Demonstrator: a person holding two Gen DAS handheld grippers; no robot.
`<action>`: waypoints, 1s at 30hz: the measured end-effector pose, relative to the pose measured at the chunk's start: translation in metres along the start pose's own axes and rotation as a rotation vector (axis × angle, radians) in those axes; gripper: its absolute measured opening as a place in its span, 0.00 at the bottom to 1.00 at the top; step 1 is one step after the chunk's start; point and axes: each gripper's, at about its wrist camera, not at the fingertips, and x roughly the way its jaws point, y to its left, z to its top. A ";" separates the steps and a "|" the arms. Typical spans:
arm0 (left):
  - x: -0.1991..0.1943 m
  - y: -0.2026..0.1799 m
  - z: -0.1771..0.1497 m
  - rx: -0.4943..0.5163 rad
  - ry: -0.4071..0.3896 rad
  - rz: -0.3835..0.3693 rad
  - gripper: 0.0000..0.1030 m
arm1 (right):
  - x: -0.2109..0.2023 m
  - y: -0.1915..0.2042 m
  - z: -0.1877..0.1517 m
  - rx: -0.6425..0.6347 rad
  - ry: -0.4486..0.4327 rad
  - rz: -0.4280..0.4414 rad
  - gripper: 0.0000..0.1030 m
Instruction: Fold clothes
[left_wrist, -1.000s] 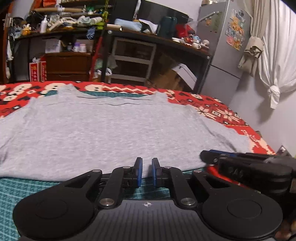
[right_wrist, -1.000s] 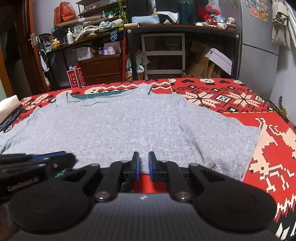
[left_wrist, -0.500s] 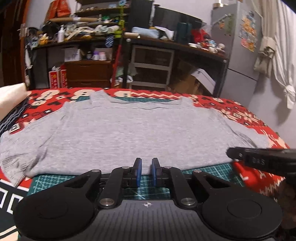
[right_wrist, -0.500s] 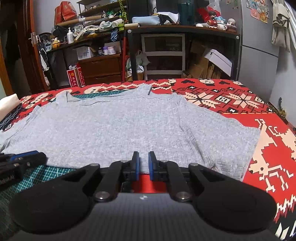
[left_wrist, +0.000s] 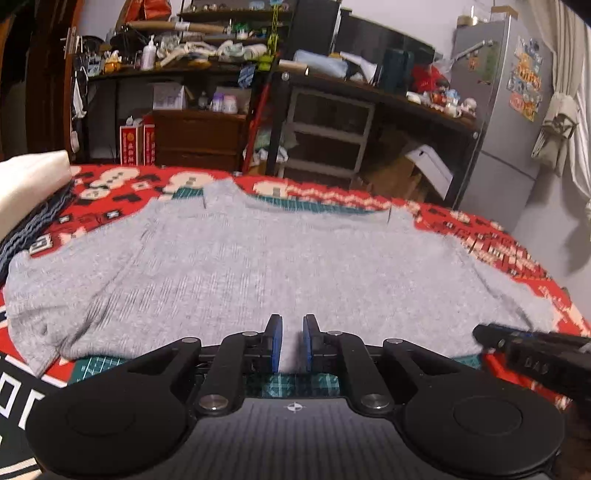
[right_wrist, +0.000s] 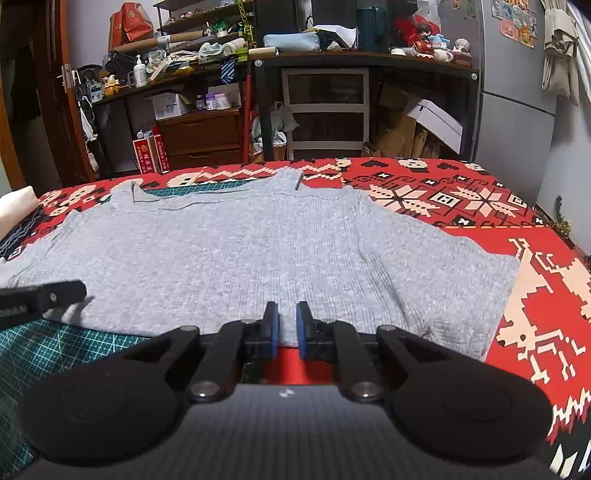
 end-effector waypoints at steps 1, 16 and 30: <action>0.000 0.001 -0.002 0.004 0.006 0.007 0.10 | 0.000 0.000 0.000 -0.001 -0.001 -0.001 0.11; -0.020 0.033 -0.012 -0.020 -0.040 0.114 0.10 | 0.000 0.000 0.000 -0.004 -0.002 -0.002 0.11; -0.022 0.054 -0.007 -0.090 -0.046 0.157 0.10 | 0.001 0.000 0.000 0.000 -0.002 0.000 0.11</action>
